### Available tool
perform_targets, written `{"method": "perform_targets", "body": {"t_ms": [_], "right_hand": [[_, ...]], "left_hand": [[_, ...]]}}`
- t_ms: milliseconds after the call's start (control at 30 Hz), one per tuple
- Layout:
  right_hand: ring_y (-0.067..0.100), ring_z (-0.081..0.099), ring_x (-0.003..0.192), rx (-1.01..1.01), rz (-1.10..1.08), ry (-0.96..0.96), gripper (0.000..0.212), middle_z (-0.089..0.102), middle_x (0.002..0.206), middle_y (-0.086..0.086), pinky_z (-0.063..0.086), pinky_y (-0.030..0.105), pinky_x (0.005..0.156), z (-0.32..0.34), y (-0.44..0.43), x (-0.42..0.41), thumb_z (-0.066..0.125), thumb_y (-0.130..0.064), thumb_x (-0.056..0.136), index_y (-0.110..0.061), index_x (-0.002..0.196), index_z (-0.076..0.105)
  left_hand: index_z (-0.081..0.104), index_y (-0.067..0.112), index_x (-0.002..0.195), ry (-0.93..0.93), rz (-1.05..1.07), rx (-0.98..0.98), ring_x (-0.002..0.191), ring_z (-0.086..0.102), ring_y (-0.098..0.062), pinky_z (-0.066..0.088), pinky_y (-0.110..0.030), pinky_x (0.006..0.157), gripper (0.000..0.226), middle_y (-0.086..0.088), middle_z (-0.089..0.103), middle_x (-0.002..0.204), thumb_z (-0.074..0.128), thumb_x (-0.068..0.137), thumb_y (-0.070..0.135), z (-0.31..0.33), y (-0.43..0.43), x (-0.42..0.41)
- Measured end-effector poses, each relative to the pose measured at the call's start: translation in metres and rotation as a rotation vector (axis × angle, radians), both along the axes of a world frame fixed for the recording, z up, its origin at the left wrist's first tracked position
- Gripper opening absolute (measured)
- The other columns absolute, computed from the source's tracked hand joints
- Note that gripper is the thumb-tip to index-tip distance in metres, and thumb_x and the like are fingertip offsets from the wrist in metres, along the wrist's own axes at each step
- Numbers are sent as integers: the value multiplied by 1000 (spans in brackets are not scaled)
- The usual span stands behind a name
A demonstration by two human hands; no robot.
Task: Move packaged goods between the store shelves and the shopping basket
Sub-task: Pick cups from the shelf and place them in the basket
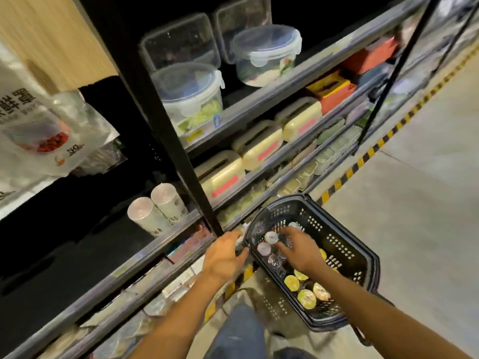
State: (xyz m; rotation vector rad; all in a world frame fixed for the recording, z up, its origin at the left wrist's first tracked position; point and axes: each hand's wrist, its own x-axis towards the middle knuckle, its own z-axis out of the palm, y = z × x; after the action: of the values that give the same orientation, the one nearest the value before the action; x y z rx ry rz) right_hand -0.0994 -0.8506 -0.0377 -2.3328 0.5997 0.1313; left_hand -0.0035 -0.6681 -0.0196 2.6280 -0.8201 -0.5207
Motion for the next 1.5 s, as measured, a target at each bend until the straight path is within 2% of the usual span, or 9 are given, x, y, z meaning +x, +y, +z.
{"method": "perform_targets", "body": {"t_ms": [233,367,533,833,967,1200,1333,1433,1500], "right_hand": [[23,54,118,-11,-183,67,46,57,130,6,42,31,92,-19,-47,-4,56,-35,92,-12,131,49],[25,55,116,24,-298,133,46,59,127,8,43,34,94,-37,-78,16,58,-34,90,-12,129,51],[26,52,119,76,-405,214,45,56,129,10,40,33,94,-85,-113,48,56,-31,92,-9,131,48],[33,53,115,133,-458,308,46,57,125,15,44,39,93,-262,-158,97,56,-32,91,-8,129,47],[34,53,114,130,-467,363,42,58,122,18,41,37,89,-351,-169,109,59,-27,89,-6,124,49],[33,55,113,151,-584,329,53,59,121,16,44,40,93,-471,-170,126,68,-33,81,-7,124,51],[29,49,122,112,-662,332,76,53,131,11,36,39,101,-510,-169,143,71,-47,75,-8,133,41],[26,47,125,41,-696,415,82,54,132,5,25,39,101,-524,-170,157,68,-58,72,-12,133,37],[24,48,123,13,-720,439,82,56,130,4,22,39,100,-531,-171,165,68,-61,71,-14,131,38]], "left_hand": [[46,21,136,66,-92,47,123,51,-18,44,-31,98,48,1,52,136,52,93,41,-22,-61,23],[46,20,135,132,-113,73,124,50,-19,38,-30,101,46,-2,52,136,51,93,38,-45,-104,54],[45,18,135,248,-137,83,119,53,-22,44,-33,96,46,-3,53,134,54,94,35,-88,-156,93],[53,14,126,292,-90,174,113,53,-29,43,-35,91,41,-9,57,125,60,88,28,-272,-218,137],[52,12,130,317,-33,206,117,52,-31,43,-37,96,49,-13,55,130,63,86,29,-370,-228,132],[43,4,136,311,56,237,124,43,-32,36,-36,103,68,-18,44,137,67,81,37,-490,-218,119],[15,9,150,290,153,346,136,32,-30,30,-38,107,85,-14,24,153,63,86,38,-518,-224,119],[7,13,152,238,138,372,142,22,-27,30,-40,110,87,-9,15,157,62,88,37,-527,-229,115],[8,16,152,212,137,387,139,27,-26,37,-40,104,88,-6,15,156,64,87,36,-530,-229,115]]}}
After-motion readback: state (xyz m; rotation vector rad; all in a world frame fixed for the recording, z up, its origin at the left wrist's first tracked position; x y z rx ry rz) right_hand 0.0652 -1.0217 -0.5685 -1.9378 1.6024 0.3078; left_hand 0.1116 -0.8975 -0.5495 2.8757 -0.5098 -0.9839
